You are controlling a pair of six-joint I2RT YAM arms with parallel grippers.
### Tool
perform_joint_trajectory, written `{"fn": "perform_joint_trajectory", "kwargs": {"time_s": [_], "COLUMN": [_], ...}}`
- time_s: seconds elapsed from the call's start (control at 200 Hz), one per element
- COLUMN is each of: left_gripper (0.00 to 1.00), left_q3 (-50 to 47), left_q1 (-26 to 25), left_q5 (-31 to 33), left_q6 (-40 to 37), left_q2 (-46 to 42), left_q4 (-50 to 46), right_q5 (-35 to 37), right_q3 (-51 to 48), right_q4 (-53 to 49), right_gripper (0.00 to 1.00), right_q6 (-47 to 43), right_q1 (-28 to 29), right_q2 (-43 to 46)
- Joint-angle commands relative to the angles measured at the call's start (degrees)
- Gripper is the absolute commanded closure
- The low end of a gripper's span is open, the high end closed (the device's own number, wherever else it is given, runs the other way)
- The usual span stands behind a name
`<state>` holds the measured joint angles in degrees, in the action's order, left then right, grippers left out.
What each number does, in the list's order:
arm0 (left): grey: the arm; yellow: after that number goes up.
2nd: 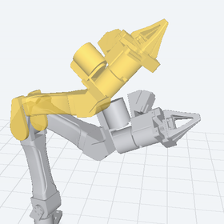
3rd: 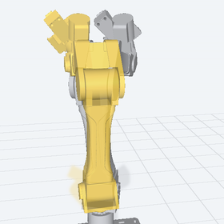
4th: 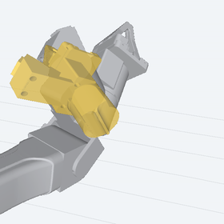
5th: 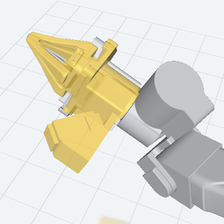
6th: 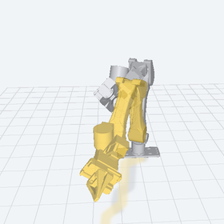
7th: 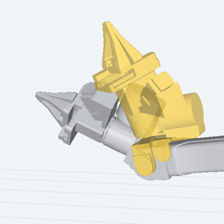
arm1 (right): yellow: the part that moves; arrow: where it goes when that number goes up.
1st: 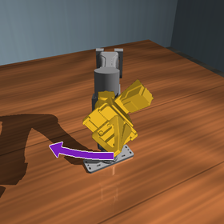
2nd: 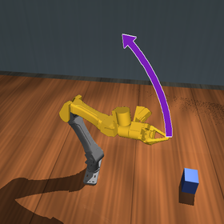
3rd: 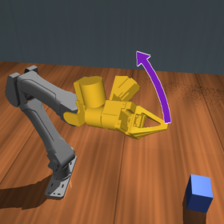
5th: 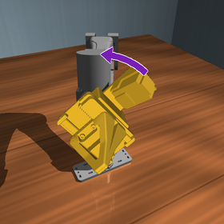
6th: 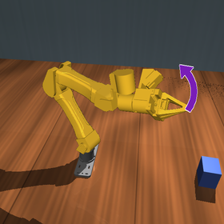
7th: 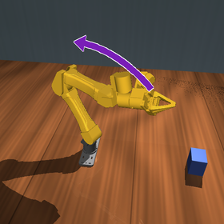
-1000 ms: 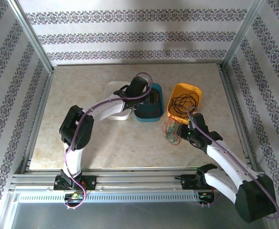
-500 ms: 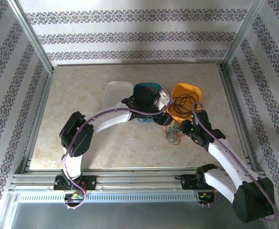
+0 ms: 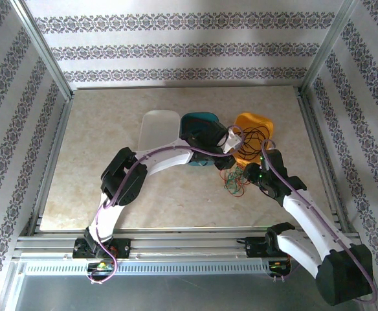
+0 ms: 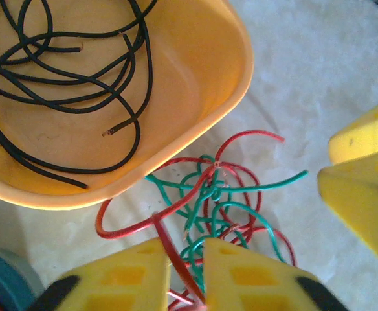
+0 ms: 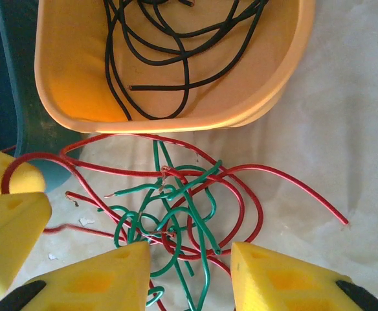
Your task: Untangle the cables
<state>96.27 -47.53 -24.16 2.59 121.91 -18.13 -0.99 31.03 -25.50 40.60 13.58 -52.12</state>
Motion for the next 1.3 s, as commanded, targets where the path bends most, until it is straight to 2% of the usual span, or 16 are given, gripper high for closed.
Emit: {"fn": "perform_joint_trajectory", "kwargs": {"time_s": [0.0,0.085,0.24,0.375,0.645,1.004,1.159,1.294], "left_gripper": [0.90,1.00,1.00,1.00,1.00,1.00,1.00,1.00], "left_q3": [1.77,1.07,-3.60,-7.54,-14.37,-19.24,-20.46,-18.97], "left_q1": [-0.46,-0.46,-0.46,-0.46,0.21,7.69,13.49,15.28], "left_q5": [0.62,0.54,-1.87,-5.84,-9.34,-20.11,-20.32,-17.91], "left_q6": [-0.69,-0.13,2.12,3.43,2.08,9.38,17.05,16.59], "left_q2": [-0.25,-1.06,-6.47,-11.72,-23.72,-43.30,-48.19,-48.48], "left_q4": [-1.96,-1.24,3.97,7.36,9.40,18.58,28.82,30.51], "right_q5": [-1.34,-3.47,-9.07,-8.77,-6.55,-8.13,-8.57,-8.52], "right_q3": [0.28,-0.30,0.23,2.81,6.77,4.53,4.04,3.54], "right_q4": [-1.04,0.35,2.53,2.81,-0.50,0.11,0.40,0.62], "right_gripper": [0.62,0.62,0.61,0.60,0.64,0.66,0.67,0.67], "right_q6": [-0.40,-0.99,-2.90,-4.56,-3.09,-1.75,-1.75,-1.62], "right_q1": [-0.57,-0.52,0.89,2.71,2.55,-0.23,-0.78,-0.87], "right_q2": [0.36,-0.36,-5.47,-11.92,-24.77,-25.47,-25.13,-24.36]}}
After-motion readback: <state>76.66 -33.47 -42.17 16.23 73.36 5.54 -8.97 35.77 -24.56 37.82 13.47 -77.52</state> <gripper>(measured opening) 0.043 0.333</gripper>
